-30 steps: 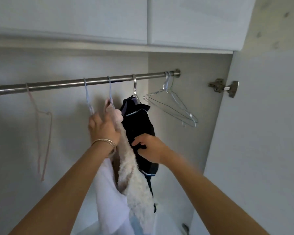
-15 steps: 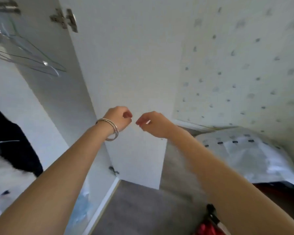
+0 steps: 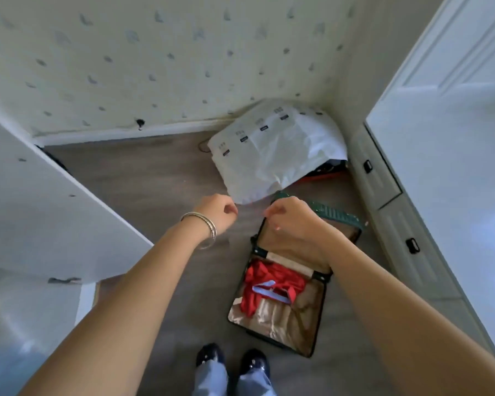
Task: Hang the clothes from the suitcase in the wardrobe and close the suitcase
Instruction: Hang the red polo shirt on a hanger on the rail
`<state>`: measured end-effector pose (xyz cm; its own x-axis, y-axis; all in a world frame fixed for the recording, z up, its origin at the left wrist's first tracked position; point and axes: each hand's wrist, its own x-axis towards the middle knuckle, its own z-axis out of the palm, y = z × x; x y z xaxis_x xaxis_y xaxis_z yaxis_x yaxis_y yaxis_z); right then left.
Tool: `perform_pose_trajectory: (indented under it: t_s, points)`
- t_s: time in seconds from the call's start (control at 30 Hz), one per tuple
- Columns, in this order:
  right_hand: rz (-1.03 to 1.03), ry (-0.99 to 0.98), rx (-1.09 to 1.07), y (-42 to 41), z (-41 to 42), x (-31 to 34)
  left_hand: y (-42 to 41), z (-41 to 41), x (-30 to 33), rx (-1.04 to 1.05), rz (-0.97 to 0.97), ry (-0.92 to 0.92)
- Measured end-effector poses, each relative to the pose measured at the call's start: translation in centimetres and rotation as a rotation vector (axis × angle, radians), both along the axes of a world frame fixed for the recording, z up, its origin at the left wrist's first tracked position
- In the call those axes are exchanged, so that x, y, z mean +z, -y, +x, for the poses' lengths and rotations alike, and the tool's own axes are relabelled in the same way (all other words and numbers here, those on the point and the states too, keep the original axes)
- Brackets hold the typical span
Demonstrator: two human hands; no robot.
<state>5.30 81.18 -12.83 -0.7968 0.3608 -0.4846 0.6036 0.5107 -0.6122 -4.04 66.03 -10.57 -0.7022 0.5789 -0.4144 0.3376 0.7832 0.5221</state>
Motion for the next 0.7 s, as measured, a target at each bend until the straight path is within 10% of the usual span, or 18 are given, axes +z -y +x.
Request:
perform_pose_trajectory:
  t_s: [0.7]
  points:
    - [-0.107, 0.353, -0.416, -6.2, 11.4, -29.4, -10.0, 4.8, -32.8, -0.299, -0.266, 0.199]
